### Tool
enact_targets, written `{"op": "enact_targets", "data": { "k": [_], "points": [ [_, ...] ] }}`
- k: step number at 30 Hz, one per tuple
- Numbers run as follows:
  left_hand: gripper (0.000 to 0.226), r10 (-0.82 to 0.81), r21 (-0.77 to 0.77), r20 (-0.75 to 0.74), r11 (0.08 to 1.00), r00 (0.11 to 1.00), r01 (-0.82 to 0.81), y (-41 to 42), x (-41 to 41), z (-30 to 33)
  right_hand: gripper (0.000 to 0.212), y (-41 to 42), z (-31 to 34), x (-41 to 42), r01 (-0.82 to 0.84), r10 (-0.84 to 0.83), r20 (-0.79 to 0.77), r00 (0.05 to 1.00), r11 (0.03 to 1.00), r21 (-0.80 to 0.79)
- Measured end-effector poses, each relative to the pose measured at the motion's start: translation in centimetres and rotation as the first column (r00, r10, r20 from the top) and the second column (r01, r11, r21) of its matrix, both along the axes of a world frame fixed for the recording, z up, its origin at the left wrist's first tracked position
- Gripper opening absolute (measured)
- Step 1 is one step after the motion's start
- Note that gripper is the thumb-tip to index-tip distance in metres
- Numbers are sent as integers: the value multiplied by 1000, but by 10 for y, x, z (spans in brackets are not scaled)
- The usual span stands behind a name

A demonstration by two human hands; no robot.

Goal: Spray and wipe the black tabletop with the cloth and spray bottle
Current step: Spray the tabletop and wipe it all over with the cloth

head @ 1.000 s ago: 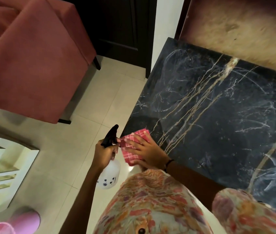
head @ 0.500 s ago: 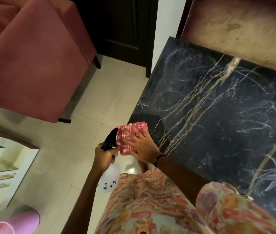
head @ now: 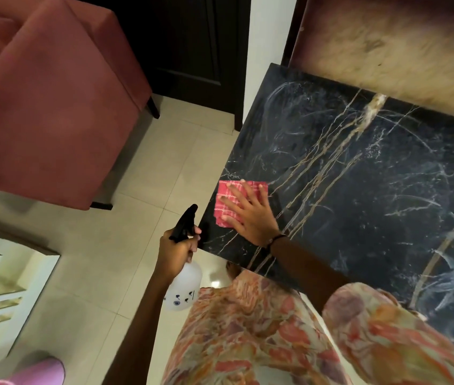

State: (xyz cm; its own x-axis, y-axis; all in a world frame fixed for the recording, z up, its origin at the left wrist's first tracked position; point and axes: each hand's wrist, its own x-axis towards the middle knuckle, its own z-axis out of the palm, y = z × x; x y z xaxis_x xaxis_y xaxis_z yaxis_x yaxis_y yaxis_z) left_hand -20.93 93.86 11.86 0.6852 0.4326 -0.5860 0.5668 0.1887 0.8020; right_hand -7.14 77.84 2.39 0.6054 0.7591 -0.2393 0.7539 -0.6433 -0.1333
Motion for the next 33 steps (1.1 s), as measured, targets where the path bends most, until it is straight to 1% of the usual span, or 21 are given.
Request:
{"op": "enact_targets", "data": {
  "k": [2,4,6,9,11,13,15,18,20,21,23,24,26,28,30,33],
  "points": [
    [58,-6,23,-18,1000,1000,6,0,1,-3,57,18,-2,-19,-47,47,-3,999,998,31],
    [51,-12,36,-28,999,1000,13,1,5,-2,57,15,-6,-43,-128,129,-22,991,990,55],
    [48,-26,41,-22,999,999,27,0,12,0,58,-7,-9,-59,-203,207,-44,977,975,92],
    [50,-78,33,2,996,997,78,-3,24,1,58,-54,-10,-48,-287,289,-7,957,953,93],
    [42,-90,23,-5,996,996,90,-4,32,-1,56,-80,-8,-22,-265,265,16,964,961,84],
    [34,-90,23,-18,996,996,90,-4,41,-1,56,-91,-6,12,-194,193,28,981,979,59],
    [37,-86,18,-22,996,996,87,-5,52,0,57,-80,-3,41,-117,116,33,993,993,25],
    [51,-86,-5,-2,996,996,86,-7,63,4,58,-35,0,61,-43,43,6,999,999,8],
    [56,-65,-15,-4,998,998,65,-6,71,4,59,-6,-1,61,-59,59,-11,998,998,25],
    [51,-63,-7,-13,998,998,63,-5,74,4,60,4,-1,55,-74,74,-14,997,997,36],
    [29,-65,16,-48,998,997,65,-5,83,4,62,10,-3,38,-105,107,-23,994,992,68],
    [22,-66,25,-64,997,996,68,-4,87,2,62,5,-3,28,-128,132,-33,991,987,98],
    [22,-75,18,-73,997,995,77,-4,93,0,61,-19,-6,11,-198,205,-45,978,971,132],
    [28,-90,-3,-53,996,994,90,-5,99,-1,62,-52,-9,10,-246,252,-30,967,960,133],
    [35,-97,-5,-47,995,994,97,-6,105,-2,63,-79,-10,28,-235,237,-9,971,965,116],
    [30,-97,-17,-50,995,994,97,-8,111,-1,64,-87,-6,67,-158,158,10,987,985,69]
  ]
}}
